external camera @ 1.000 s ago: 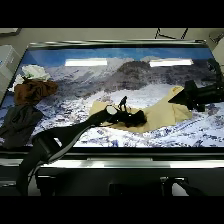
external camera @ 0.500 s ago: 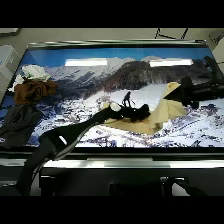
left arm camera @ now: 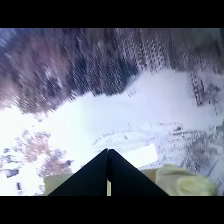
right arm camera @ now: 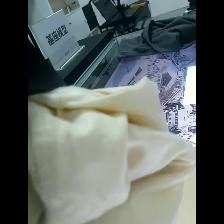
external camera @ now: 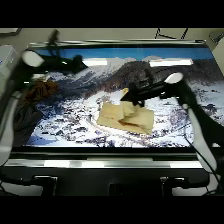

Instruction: Fold the clothes and pants, and hang the long-sleeved shirts on hangers.

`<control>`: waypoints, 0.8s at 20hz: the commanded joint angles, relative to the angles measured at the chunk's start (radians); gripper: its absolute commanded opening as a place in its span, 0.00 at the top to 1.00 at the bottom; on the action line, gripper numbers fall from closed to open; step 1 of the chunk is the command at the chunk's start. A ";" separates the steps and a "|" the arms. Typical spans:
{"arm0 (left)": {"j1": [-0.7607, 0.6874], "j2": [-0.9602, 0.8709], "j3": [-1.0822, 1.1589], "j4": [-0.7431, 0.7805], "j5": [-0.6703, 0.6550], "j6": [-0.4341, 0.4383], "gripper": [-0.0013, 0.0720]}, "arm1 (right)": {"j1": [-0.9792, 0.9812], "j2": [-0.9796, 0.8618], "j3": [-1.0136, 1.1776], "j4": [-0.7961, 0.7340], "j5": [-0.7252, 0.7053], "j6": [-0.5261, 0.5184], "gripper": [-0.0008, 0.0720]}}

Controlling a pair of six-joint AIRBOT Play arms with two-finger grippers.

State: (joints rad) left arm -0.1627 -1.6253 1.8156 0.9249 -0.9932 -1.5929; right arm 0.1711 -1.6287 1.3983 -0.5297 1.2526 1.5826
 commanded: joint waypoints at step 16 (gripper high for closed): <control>0.161 0.294 0.000 0.081 -0.075 0.084 0.95 | -0.404 0.024 -0.238 -0.518 0.158 0.021 0.11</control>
State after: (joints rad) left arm -0.0002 -1.3331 1.8156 1.0050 -1.0660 -1.5097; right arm -0.1654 -1.6371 1.2854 -0.8967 1.4010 1.6165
